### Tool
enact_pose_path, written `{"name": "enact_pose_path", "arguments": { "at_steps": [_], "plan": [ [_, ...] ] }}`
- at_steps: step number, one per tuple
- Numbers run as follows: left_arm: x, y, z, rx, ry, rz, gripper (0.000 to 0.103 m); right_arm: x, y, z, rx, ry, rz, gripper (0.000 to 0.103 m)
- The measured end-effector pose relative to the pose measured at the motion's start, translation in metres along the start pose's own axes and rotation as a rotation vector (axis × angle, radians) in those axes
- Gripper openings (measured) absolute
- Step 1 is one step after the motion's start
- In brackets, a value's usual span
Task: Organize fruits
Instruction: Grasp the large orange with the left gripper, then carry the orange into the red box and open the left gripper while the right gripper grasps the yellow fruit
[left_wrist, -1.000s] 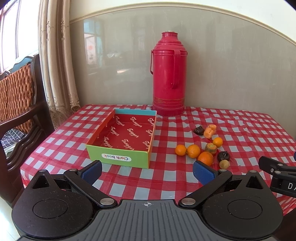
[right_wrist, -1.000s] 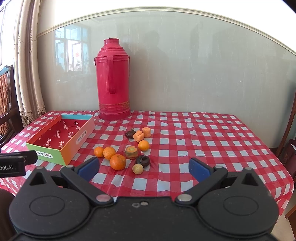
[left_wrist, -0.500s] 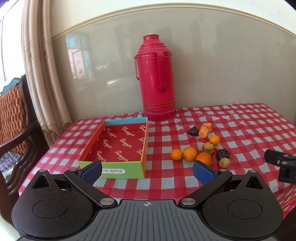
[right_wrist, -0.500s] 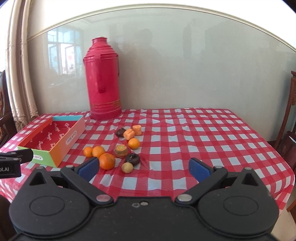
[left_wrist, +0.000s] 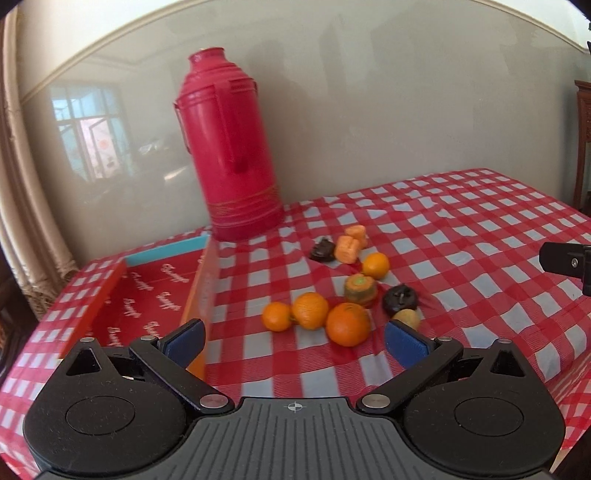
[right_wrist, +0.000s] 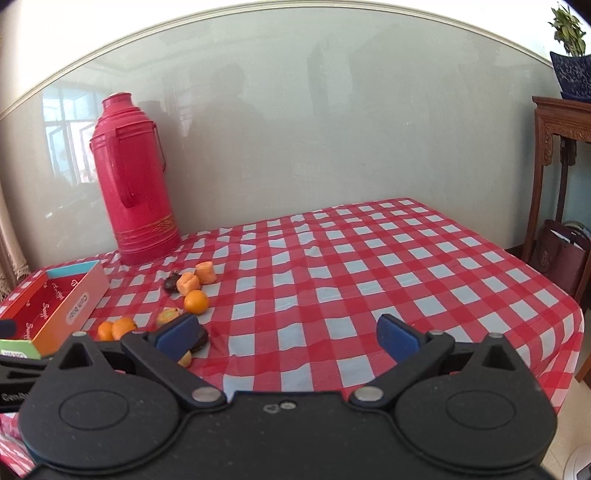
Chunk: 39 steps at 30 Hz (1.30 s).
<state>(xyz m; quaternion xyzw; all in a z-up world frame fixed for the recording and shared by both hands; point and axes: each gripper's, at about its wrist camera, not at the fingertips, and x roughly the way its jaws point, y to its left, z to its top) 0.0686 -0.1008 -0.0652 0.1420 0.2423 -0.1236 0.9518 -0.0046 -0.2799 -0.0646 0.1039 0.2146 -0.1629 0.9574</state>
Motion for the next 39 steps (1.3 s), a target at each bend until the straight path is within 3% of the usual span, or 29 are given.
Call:
{"name": "enact_pose_path", "arguments": {
  "at_steps": [1, 2, 3, 13, 15, 17, 23, 24, 25, 34, 39],
  "plan": [
    [0.005, -0.004, -0.001, 0.000, 0.003, -0.004, 0.099, 0.003, -0.001, -0.002, 0.003, -0.006, -0.005, 0.097],
    [0.011, -0.008, -0.002, 0.007, 0.010, -0.005, 0.086, 0.005, -0.002, -0.003, 0.004, -0.013, -0.011, 0.097],
    [0.019, -0.012, -0.003, 0.014, 0.027, -0.008, 0.080, 0.007, -0.003, -0.004, 0.003, -0.019, -0.015, 0.097],
    [0.067, -0.022, -0.008, -0.064, 0.089, -0.070, 0.080, 0.024, -0.008, -0.012, 0.043, -0.036, -0.019, 0.097],
    [0.073, -0.022, -0.008, -0.079, 0.096, -0.078, 0.067, 0.028, -0.008, -0.013, 0.053, -0.017, -0.015, 0.097],
    [0.081, -0.022, -0.010, -0.093, 0.126, -0.100, 0.061, 0.031, -0.008, -0.014, 0.060, -0.003, -0.013, 0.097],
    [0.095, -0.024, -0.014, -0.117, 0.156, -0.118, 0.054, 0.036, -0.002, -0.017, 0.055, 0.021, 0.005, 0.097],
    [0.096, -0.024, -0.014, -0.116, 0.156, -0.127, 0.042, 0.037, -0.001, -0.017, 0.052, 0.024, 0.005, 0.097],
    [0.095, -0.026, -0.014, -0.114, 0.153, -0.135, 0.041, 0.038, 0.000, -0.018, 0.047, 0.026, 0.005, 0.097],
    [0.081, -0.028, -0.011, -0.059, 0.074, -0.086, 0.040, 0.040, 0.001, -0.019, 0.049, 0.038, 0.015, 0.097],
    [0.070, -0.009, -0.003, -0.083, 0.006, 0.006, 0.040, 0.040, 0.004, -0.020, 0.045, 0.039, 0.022, 0.097]
  ]
}}
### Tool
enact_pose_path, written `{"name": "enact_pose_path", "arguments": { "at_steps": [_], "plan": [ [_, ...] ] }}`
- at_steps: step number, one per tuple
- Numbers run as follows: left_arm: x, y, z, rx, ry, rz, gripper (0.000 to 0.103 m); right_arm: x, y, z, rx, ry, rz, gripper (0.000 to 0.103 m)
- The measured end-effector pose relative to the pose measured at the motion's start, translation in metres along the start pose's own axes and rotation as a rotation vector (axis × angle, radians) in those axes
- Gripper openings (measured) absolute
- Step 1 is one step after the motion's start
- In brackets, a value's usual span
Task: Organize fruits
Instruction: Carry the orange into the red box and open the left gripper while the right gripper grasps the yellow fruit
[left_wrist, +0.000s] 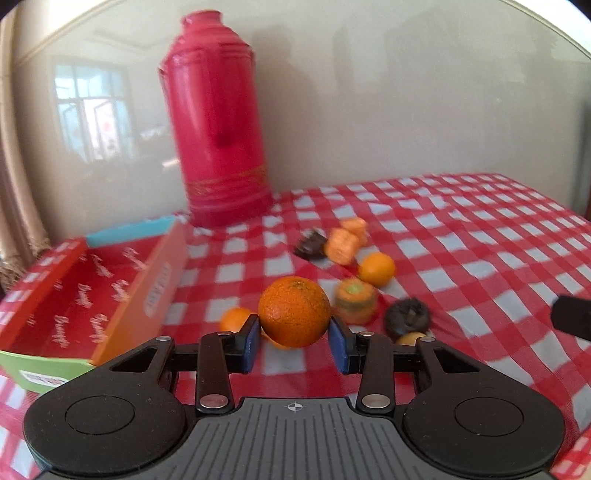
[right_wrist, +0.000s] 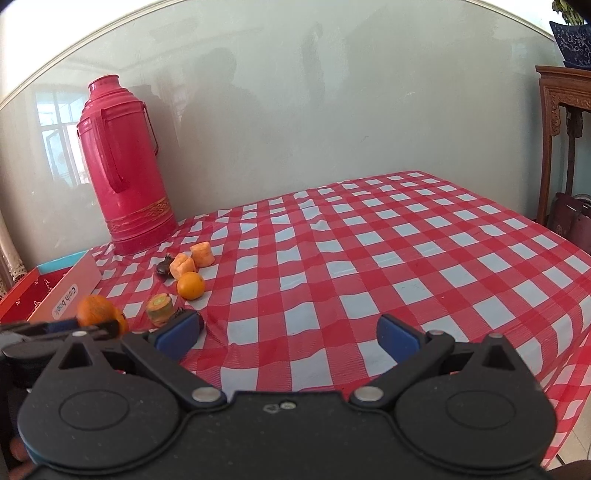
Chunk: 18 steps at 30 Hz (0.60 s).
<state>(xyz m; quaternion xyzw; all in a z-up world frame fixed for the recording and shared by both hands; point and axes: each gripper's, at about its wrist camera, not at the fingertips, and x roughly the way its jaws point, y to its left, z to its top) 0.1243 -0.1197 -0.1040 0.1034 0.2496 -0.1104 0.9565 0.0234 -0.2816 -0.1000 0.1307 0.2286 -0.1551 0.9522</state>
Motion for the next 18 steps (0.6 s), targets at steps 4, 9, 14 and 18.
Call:
{"name": "enact_pose_path", "arguments": {
  "at_steps": [4, 9, 14, 18],
  "plan": [
    [-0.002, 0.033, 0.011, -0.057, -0.026, 0.108, 0.040, 0.002, 0.004, -0.001, -0.015, 0.005, -0.002, 0.097],
    [0.013, 0.089, 0.018, -0.167, 0.019, 0.248, 0.040, 0.004, 0.009, -0.002, -0.019, 0.017, 0.011, 0.097],
    [0.032, 0.141, 0.014, -0.258, 0.094, 0.370, 0.040, 0.007, 0.020, -0.003, -0.044, 0.022, 0.021, 0.097],
    [0.045, 0.172, 0.009, -0.317, 0.149, 0.423, 0.040, 0.010, 0.028, -0.003, -0.056, 0.032, 0.030, 0.097]
  ]
}}
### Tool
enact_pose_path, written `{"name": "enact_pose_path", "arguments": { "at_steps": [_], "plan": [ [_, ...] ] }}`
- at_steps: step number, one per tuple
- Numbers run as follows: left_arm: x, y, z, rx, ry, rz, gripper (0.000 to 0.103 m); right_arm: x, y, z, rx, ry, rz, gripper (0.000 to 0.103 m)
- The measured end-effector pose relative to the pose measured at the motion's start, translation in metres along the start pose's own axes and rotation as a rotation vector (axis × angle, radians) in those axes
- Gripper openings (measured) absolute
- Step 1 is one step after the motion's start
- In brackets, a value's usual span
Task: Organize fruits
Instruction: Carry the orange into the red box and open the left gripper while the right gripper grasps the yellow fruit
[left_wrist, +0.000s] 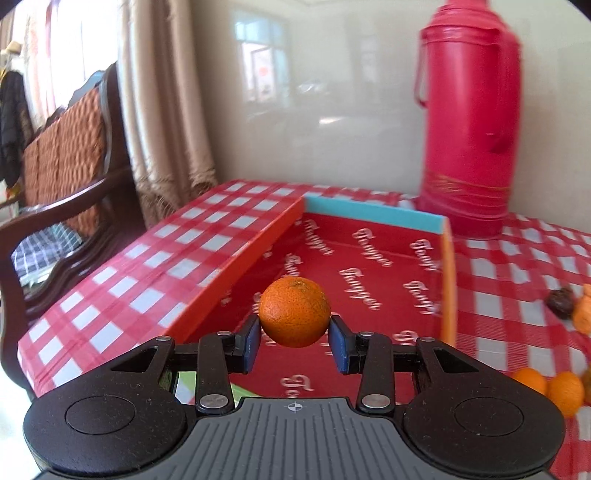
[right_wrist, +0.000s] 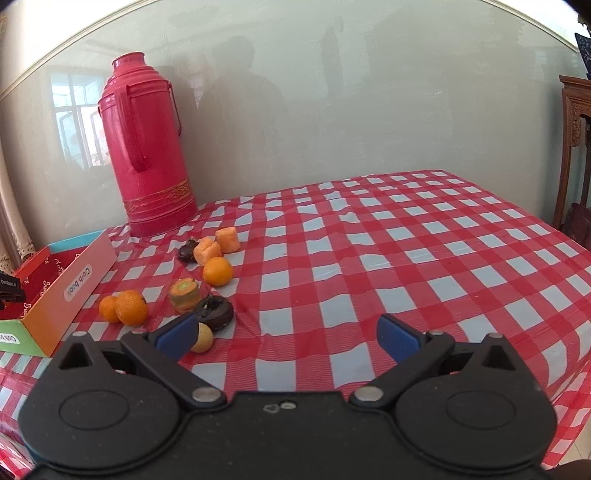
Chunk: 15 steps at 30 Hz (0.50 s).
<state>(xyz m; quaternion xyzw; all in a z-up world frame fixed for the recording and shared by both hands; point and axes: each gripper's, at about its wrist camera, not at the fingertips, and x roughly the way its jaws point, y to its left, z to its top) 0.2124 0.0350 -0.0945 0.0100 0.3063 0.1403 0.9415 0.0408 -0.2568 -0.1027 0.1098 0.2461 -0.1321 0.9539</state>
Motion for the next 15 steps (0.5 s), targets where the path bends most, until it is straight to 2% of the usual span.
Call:
{"name": "enact_pose_path", "arguments": {
  "at_steps": [3, 6, 7, 8, 10, 12, 15],
  "plan": [
    [0.010, 0.009, -0.004, -0.018, 0.044, 0.023, 0.040, 0.003, 0.007, 0.000, -0.014, 0.004, 0.010, 0.097],
    [0.012, 0.011, -0.003, -0.015, 0.050, 0.039, 0.042, 0.006, 0.016, -0.001, -0.031, 0.013, 0.021, 0.097],
    [0.012, 0.011, -0.003, -0.014, 0.052, 0.045, 0.045, 0.007, 0.019, -0.001, -0.039, 0.017, 0.024, 0.098],
    [0.014, 0.014, -0.002, -0.022, 0.054, 0.037, 0.056, 0.009, 0.022, -0.001, -0.046, 0.023, 0.028, 0.098],
    [0.012, 0.017, 0.000, -0.032, 0.047, 0.021, 0.062, 0.012, 0.028, -0.002, -0.056, 0.032, 0.041, 0.098],
    [0.007, 0.019, 0.000, -0.035, 0.025, 0.029, 0.073, 0.015, 0.033, -0.002, -0.069, 0.045, 0.049, 0.097],
    [-0.007, 0.028, 0.001, -0.060, -0.001, -0.011, 0.074, 0.020, 0.039, 0.000, -0.078, 0.055, 0.065, 0.097]
  ]
}}
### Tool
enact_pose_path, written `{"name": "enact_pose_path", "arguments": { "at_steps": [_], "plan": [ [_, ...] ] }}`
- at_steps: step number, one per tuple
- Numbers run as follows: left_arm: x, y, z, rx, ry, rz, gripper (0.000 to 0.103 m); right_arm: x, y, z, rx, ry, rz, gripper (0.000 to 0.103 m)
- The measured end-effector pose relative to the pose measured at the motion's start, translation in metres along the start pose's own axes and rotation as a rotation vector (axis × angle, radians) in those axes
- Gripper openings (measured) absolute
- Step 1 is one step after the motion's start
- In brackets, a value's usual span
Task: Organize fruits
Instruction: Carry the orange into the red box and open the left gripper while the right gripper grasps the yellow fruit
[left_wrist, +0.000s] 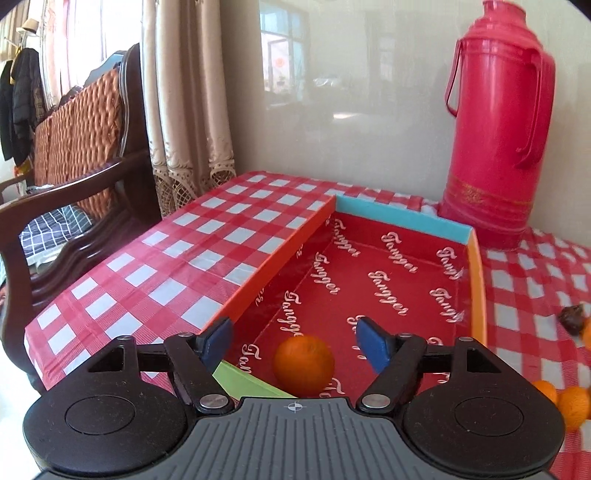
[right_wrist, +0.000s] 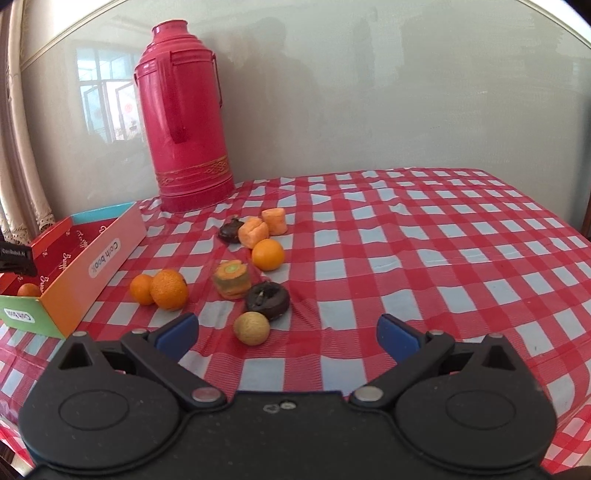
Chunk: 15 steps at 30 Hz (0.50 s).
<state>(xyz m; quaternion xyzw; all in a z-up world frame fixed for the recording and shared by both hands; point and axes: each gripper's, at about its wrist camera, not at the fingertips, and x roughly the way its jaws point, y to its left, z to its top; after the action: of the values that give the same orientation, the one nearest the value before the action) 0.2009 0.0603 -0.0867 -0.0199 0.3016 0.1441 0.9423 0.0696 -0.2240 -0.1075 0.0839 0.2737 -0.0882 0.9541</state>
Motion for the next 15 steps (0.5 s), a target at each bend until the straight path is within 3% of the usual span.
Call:
{"name": "enact_pose_path", "arguments": {
  "at_steps": [3, 8, 15],
  "plan": [
    [-0.016, 0.013, 0.001, -0.014, -0.032, -0.012, 0.081, 0.007, 0.005, 0.004, -0.010, 0.010, 0.005, 0.091],
    [-0.038, 0.043, -0.008, -0.021, -0.081, 0.016, 0.083, 0.027, 0.017, 0.009, -0.043, 0.066, 0.004, 0.068],
    [-0.031, 0.081, -0.022, -0.133, -0.057, 0.102, 0.085, 0.046, 0.022, 0.005, -0.023, 0.123, 0.008, 0.025]
  ]
}}
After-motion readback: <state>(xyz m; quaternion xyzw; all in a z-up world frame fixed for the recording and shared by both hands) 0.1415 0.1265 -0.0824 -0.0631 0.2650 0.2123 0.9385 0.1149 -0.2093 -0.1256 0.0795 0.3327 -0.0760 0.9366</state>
